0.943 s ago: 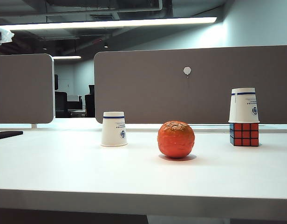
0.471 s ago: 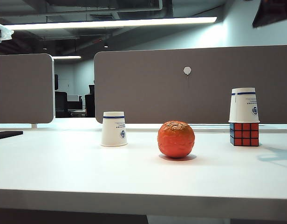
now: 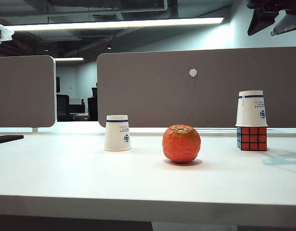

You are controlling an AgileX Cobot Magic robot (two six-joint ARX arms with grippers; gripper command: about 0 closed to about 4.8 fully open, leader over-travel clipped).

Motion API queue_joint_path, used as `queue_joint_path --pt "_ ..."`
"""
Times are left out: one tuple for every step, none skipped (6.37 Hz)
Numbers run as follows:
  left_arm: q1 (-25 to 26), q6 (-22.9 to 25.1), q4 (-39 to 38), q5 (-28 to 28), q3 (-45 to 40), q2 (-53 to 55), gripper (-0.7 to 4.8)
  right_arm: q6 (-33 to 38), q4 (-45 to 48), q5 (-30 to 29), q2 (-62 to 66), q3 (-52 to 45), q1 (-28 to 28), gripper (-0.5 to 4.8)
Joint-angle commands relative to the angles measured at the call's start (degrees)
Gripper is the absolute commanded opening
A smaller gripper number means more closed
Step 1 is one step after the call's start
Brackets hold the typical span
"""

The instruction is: Carefully pick up the cup on the right and stack it on top of the cup on the left.

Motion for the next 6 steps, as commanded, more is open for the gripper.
queue_joint_path --pt "-0.02 -0.20 1.18 0.24 0.15 0.04 -0.05 -1.38 1.40 -0.11 1.66 0.22 -0.02 4.05" --pt "-0.02 -0.20 1.20 0.24 0.15 0.02 -0.05 -1.38 1.86 -0.11 6.64 0.22 -0.02 4.79" --pt "-0.02 -0.20 1.18 0.24 0.15 0.02 -0.05 -1.38 2.49 0.00 7.34 0.22 -0.02 4.79" --pt "-0.02 -0.20 1.20 0.24 0.15 0.02 -0.05 -1.84 4.90 1.38 7.65 0.22 -0.04 4.79" --pt "-0.02 -0.20 1.25 0.24 0.15 0.02 -0.05 -2.89 5.44 1.62 7.65 0.22 -0.07 4.79" --pt "-0.02 -0.22 2.01 0.26 0.17 0.02 -0.05 -2.86 7.06 1.60 9.70 0.24 -0.92 4.79"
